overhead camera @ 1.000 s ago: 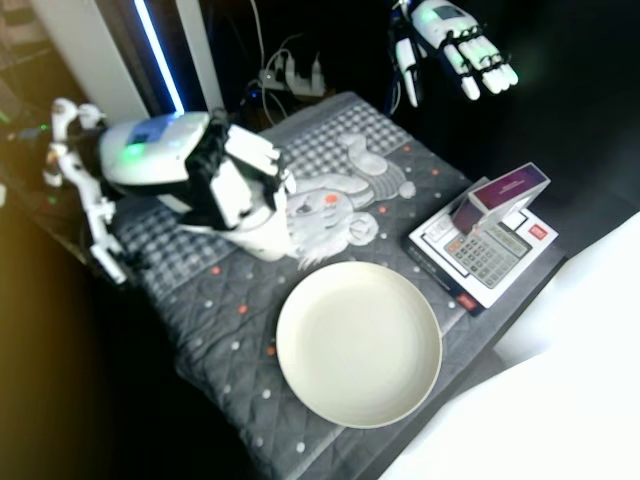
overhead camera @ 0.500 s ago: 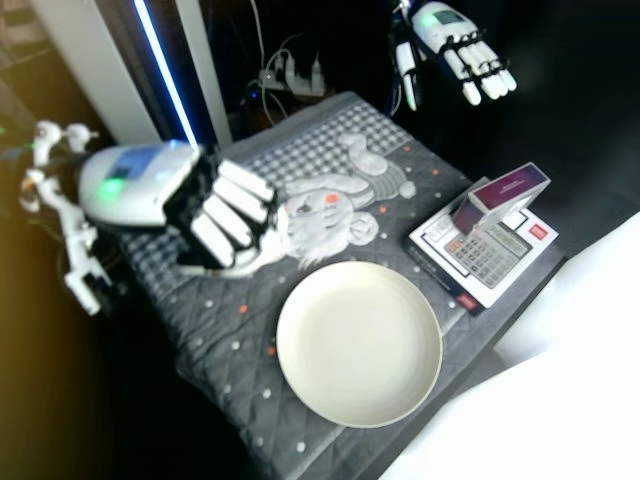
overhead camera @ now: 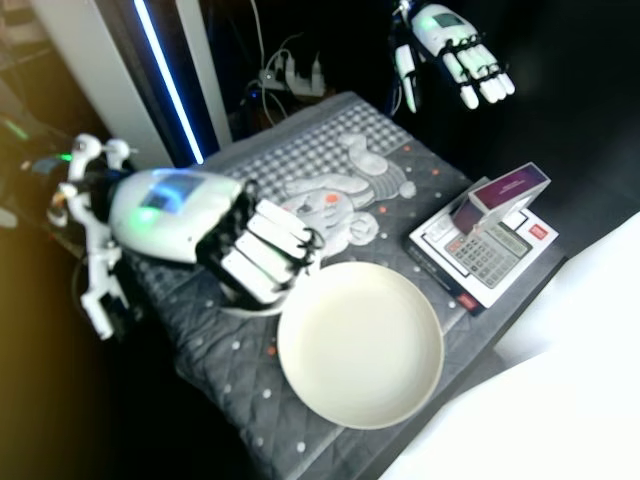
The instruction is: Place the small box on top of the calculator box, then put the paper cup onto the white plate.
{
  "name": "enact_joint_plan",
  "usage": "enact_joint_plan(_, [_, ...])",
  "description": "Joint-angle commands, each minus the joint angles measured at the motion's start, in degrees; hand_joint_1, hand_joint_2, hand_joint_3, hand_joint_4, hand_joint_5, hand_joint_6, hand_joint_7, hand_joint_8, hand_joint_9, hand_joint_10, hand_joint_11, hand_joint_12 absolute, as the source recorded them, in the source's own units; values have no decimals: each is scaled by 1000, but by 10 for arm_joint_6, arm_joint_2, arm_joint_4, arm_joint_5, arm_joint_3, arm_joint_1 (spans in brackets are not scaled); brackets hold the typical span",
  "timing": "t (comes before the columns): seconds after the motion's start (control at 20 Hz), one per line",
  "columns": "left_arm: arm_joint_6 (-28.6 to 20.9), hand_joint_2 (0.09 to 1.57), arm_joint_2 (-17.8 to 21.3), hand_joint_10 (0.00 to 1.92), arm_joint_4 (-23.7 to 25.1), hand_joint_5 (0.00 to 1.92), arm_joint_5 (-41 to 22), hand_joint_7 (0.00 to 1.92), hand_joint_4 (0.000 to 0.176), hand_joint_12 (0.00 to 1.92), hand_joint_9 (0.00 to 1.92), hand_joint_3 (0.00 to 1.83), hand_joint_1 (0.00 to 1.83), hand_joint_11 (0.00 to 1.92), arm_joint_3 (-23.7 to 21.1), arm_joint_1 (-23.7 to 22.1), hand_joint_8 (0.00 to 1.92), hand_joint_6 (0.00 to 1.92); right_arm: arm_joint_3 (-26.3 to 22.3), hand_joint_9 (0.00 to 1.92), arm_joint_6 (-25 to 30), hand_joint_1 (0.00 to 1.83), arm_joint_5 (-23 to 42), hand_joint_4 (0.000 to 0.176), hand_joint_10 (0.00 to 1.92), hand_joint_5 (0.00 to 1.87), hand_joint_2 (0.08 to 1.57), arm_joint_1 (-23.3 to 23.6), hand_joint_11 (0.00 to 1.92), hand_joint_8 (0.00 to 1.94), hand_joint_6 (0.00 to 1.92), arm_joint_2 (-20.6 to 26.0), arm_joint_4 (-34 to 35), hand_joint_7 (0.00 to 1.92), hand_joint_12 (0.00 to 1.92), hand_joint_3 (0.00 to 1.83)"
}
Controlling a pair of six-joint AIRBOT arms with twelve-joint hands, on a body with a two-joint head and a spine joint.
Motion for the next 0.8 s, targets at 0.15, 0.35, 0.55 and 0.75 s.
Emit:
enact_joint_plan(0.15, [0, 1214, -4, 0, 9, 0, -52, 0, 123, 0, 0, 0, 722, 0, 10, -11, 0, 0, 28, 5, -3, 940, 51, 0, 834, 445, 1433, 24, 0, 380, 1794, 1, 34, 383, 1440, 1])
enact_joint_plan(0.35, [0, 1217, -4, 0, 10, 0, -52, 0, 109, 0, 0, 0, 741, 0, 10, -11, 0, 0, 41, 36, -48, 1045, -21, 0, 1317, 520, 1440, 67, 0, 1592, 1916, -7, 40, 372, 1865, 0])
enact_joint_plan(0.55, [0, 1218, -6, 0, 14, 0, -52, 0, 115, 0, 0, 1, 756, 0, 11, -14, 0, 0, 64, 425, -50, 1256, -72, 0, 1735, 498, 1390, 71, 255, 1683, 1920, -17, 42, 501, 1921, 0])
enact_joint_plan(0.75, [-4, 1220, -8, 0, 18, 0, -50, 0, 108, 0, 0, 1, 741, 0, 11, -14, 0, 0, 61, 845, -191, 1285, -117, 0, 1921, 499, 905, 79, 1031, 1848, 1912, -26, 98, 685, 1921, 951])
